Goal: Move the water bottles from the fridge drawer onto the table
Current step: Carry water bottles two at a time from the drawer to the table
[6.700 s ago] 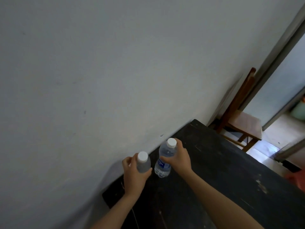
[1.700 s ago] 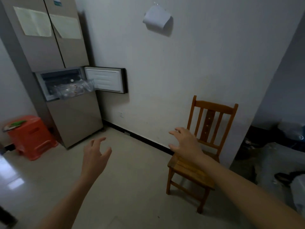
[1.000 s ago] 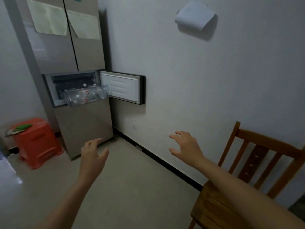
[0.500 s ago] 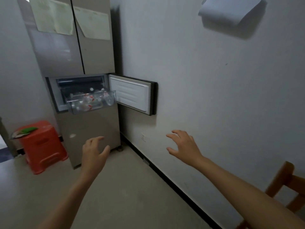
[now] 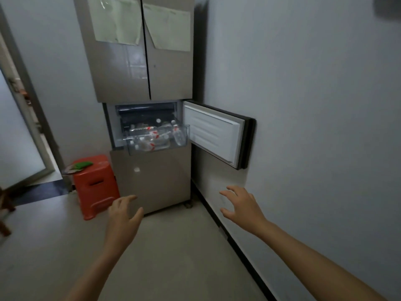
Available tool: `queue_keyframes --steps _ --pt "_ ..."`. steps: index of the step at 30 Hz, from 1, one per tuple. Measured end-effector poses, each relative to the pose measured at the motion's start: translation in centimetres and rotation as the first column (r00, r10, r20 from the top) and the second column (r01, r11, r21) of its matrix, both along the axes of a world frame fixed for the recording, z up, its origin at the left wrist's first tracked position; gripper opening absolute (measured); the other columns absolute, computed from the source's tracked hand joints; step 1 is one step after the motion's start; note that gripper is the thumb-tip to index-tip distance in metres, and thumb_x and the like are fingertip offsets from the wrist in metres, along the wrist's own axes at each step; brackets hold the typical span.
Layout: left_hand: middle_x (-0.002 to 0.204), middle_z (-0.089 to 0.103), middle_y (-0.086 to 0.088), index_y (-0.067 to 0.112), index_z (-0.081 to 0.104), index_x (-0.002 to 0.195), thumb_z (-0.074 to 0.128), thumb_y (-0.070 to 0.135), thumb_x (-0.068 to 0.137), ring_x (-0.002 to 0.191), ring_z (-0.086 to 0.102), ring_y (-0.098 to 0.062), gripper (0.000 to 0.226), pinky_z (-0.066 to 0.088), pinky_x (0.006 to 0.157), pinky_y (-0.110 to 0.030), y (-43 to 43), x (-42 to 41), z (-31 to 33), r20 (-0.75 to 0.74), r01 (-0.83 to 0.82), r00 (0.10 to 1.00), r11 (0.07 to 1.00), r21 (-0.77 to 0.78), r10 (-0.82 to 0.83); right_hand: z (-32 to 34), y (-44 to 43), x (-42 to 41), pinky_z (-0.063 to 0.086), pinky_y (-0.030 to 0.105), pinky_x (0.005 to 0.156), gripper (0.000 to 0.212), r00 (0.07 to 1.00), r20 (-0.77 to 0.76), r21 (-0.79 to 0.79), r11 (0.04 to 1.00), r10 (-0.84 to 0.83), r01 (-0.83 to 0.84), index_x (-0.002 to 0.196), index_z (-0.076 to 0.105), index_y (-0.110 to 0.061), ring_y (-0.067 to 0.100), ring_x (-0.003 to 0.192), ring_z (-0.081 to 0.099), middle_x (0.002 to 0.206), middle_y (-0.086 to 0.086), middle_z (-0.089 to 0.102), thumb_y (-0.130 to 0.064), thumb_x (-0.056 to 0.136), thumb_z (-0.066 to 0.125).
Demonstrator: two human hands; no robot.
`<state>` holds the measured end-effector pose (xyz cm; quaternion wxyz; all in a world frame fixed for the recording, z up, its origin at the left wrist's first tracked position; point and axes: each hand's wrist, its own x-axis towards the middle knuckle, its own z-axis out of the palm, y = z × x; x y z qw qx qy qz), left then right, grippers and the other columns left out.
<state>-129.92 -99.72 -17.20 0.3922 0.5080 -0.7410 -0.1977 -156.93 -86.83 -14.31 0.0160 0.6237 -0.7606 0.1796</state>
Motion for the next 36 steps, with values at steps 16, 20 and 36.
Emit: queue_keyframes --steps 16,20,36 --pt "0.118 0.052 -0.019 0.004 0.058 0.115 0.064 0.005 0.081 0.111 0.047 -0.035 0.035 0.042 0.095 -0.048 -25.4 -4.1 -0.2 -0.067 -0.053 0.996 0.996 0.074 0.058 0.6 -26.9 -4.1 0.029 0.032 0.101 0.057 0.996 0.023 -0.032 0.996 0.082 -0.081 0.133 0.045 -0.018 0.019 0.131 0.036 0.138 0.005 0.042 -0.041 0.082 0.051" --pt "0.119 0.051 -0.017 0.006 0.057 0.116 0.064 0.008 0.082 0.109 0.048 -0.032 0.035 0.043 0.095 -0.048 -29.2 -5.7 -1.8 -0.047 -0.057 0.997 0.992 0.115 0.062 -0.9 -31.1 -5.9 0.026 0.030 0.103 0.061 0.995 0.033 0.054 0.994 0.095 -0.097 0.137 0.040 -0.020 0.016 0.134 0.031 0.142 0.002 0.037 -0.046 0.081 0.045" --pt "0.122 0.051 -0.017 0.004 0.056 0.117 0.062 0.006 0.082 0.116 0.044 -0.030 0.035 0.034 0.097 -0.036 -47.2 -17.0 -0.6 -0.036 -0.223 0.973 0.971 0.089 0.227 -0.5 -56.3 -17.7 0.024 0.030 0.108 0.053 0.962 0.064 0.061 0.961 0.266 -0.270 0.138 0.035 -0.025 0.015 0.133 0.028 0.143 0.000 0.033 -0.036 0.090 0.052"
